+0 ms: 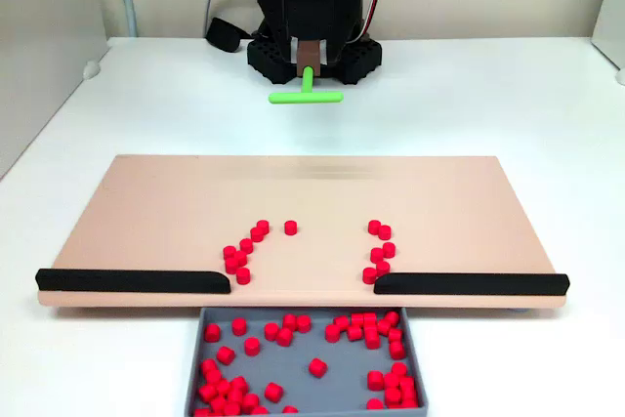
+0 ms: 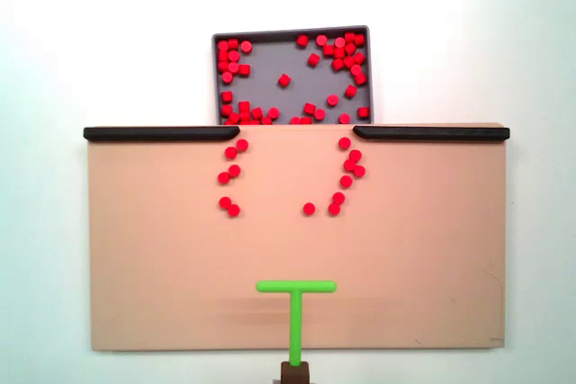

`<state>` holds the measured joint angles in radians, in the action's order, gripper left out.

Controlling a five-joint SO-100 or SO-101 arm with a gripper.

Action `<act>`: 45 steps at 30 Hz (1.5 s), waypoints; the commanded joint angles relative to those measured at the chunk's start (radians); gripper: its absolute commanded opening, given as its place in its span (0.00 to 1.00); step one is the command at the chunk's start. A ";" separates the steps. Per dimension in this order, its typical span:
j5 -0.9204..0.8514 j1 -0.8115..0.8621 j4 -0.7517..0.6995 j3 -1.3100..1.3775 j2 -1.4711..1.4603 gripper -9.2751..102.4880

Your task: Push granules from bottom to the grey container

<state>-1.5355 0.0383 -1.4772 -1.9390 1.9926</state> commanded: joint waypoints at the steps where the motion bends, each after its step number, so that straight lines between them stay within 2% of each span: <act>1: 0.020 0.011 0.008 0.006 -0.035 0.09; 45: 0.005 0.005 0.008 0.008 -0.032 0.09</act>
<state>-1.5202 0.0491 -1.4772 -1.9390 1.9512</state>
